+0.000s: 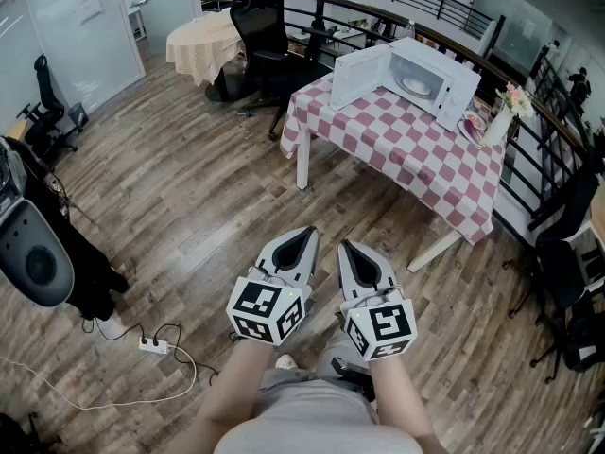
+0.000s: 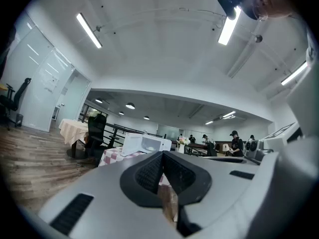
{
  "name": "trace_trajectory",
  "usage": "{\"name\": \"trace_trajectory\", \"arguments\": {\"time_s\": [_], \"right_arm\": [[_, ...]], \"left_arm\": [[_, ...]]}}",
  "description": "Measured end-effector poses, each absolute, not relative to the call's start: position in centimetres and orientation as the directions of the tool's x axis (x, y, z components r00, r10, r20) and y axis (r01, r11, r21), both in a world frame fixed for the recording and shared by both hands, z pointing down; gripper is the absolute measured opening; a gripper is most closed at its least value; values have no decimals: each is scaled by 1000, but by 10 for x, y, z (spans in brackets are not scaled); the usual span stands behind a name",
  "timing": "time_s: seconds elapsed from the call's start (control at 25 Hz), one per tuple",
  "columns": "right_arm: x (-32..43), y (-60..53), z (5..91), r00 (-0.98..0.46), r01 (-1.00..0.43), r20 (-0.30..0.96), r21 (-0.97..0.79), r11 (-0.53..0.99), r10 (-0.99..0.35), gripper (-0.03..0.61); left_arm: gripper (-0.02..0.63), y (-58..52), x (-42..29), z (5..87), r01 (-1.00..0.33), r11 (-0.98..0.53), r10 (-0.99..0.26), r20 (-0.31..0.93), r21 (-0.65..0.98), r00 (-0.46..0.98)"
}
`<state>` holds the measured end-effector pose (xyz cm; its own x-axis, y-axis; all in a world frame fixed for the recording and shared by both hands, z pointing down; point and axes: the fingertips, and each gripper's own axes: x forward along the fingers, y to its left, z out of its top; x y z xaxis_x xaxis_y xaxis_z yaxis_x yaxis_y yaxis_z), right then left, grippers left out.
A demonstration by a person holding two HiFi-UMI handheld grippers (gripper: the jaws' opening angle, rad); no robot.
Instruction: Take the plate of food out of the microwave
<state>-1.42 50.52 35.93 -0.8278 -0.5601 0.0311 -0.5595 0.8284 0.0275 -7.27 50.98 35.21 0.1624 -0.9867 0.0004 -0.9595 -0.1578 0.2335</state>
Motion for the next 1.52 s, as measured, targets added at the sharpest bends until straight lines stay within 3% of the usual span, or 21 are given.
{"name": "trace_trajectory", "arguments": {"time_s": [0.84, 1.52], "right_arm": [[-30, 463, 361, -772, -635, 10, 8, 772, -635, 23], [-13, 363, 362, -756, -655, 22, 4, 756, -654, 23]], "left_arm": [[3, 463, -79, 354, -966, -239, -970, 22, 96, 243], [3, 358, -66, 358, -962, -254, -965, 42, 101, 259]]}}
